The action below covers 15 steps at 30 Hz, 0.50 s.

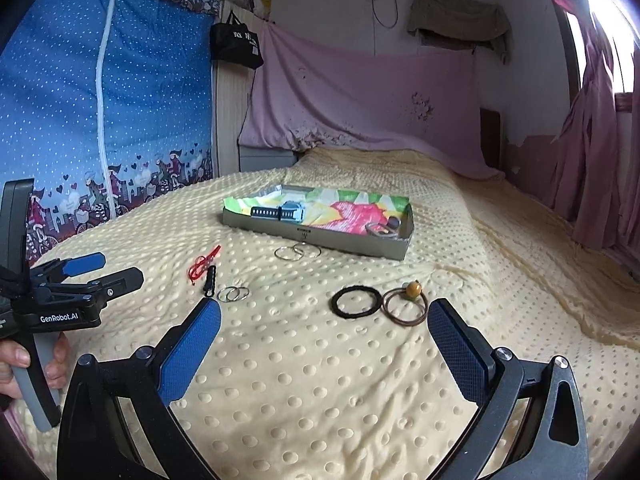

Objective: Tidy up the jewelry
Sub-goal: 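Grasp the black beaded bracelet with the left tool while the right tool grasps the black hair tie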

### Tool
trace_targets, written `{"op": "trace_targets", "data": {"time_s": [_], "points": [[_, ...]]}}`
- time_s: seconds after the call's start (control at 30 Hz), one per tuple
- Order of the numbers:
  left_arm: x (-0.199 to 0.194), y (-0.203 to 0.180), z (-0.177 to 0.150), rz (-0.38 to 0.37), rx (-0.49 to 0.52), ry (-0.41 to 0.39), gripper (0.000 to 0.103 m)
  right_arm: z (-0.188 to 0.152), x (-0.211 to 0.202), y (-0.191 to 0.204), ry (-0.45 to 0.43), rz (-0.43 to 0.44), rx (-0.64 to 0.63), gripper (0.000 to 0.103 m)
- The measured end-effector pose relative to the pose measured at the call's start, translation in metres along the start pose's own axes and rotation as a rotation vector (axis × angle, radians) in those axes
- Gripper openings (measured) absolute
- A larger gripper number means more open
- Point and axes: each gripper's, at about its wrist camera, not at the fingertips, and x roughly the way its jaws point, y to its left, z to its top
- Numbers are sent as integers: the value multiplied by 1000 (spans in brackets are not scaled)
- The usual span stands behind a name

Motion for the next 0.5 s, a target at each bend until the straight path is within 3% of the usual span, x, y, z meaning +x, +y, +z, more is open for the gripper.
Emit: {"op": "trace_targets", "data": {"time_s": [0.2, 0.5], "points": [[7, 1, 3, -9, -22, 0, 103, -2, 14, -12, 37, 20, 50, 102], [25, -1, 12, 28, -44, 18, 103, 10, 35, -1, 22, 9, -24, 101]]}}
